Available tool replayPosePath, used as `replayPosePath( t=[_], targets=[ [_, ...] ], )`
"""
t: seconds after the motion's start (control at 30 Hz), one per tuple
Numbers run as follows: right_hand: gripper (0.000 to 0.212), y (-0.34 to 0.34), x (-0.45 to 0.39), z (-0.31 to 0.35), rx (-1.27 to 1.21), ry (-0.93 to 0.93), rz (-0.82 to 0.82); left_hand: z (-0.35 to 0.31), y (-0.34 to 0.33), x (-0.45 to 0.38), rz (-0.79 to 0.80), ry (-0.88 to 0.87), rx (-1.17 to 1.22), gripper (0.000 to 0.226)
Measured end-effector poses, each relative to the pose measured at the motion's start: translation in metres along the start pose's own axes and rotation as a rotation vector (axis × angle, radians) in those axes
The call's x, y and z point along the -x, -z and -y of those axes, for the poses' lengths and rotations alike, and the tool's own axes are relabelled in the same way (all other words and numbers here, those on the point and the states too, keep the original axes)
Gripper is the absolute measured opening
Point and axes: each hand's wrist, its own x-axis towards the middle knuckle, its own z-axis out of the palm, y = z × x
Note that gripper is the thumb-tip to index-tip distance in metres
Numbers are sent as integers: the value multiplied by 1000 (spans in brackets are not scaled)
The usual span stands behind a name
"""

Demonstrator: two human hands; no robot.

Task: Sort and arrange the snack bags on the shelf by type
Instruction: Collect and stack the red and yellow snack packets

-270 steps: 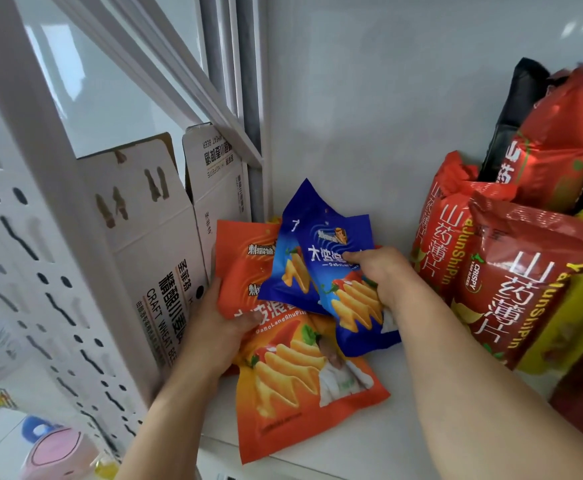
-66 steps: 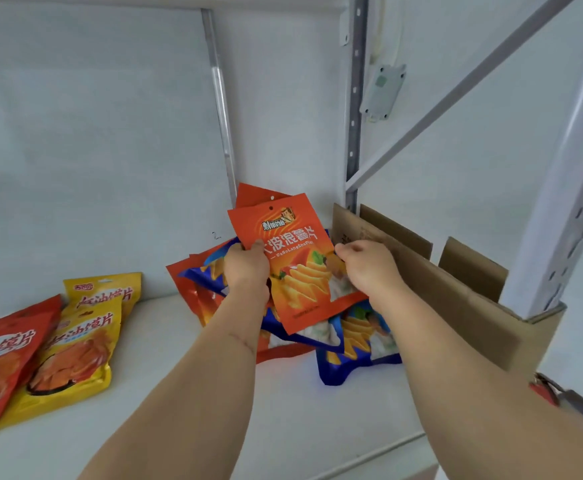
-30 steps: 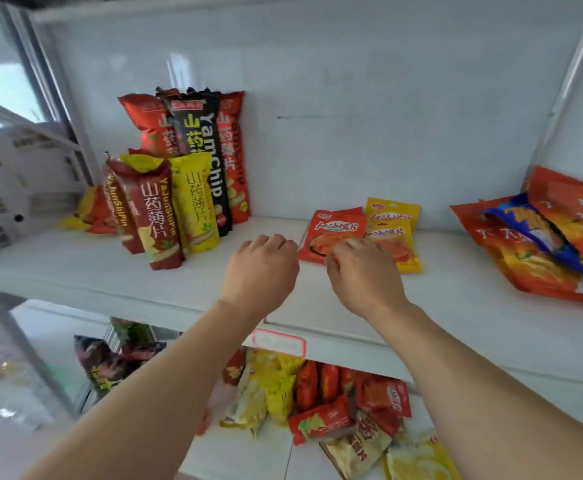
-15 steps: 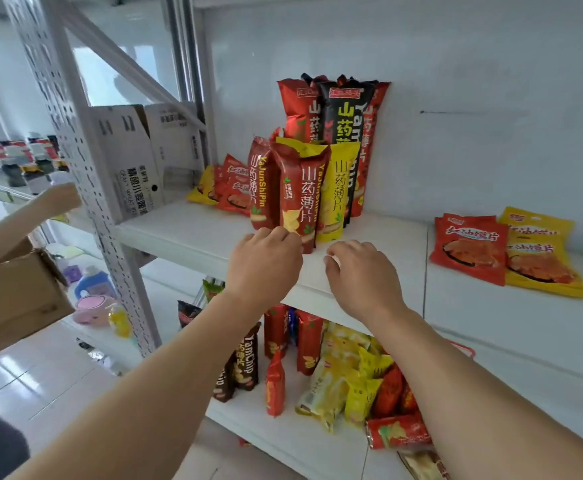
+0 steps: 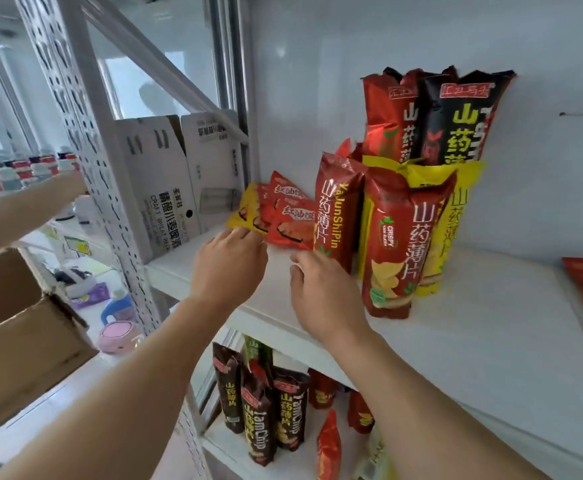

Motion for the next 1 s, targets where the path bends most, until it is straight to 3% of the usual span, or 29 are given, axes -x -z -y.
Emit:
replayPosePath(
  t=[0.23, 0.57, 0.83, 0.93, 1.0],
  targets=[
    [42, -63, -78, 13, -115, -146, -23, 61, -51, -57, 97, 162, 84, 26],
    [57, -122, -176, -1, -44, -571, -180, 120, -157, -164, 343, 454, 639, 38],
    [65, -140, -209, -17, 38, -908, -140, 130, -213, -191, 536, 582, 846, 82],
    [63, -141, -221, -20, 38, -1005, -83, 125, -209, -199, 555, 614, 950, 54],
    [59, -140, -231, -21, 15, -1024, -58, 125, -209, -202, 529, 568, 984, 48]
  ],
)
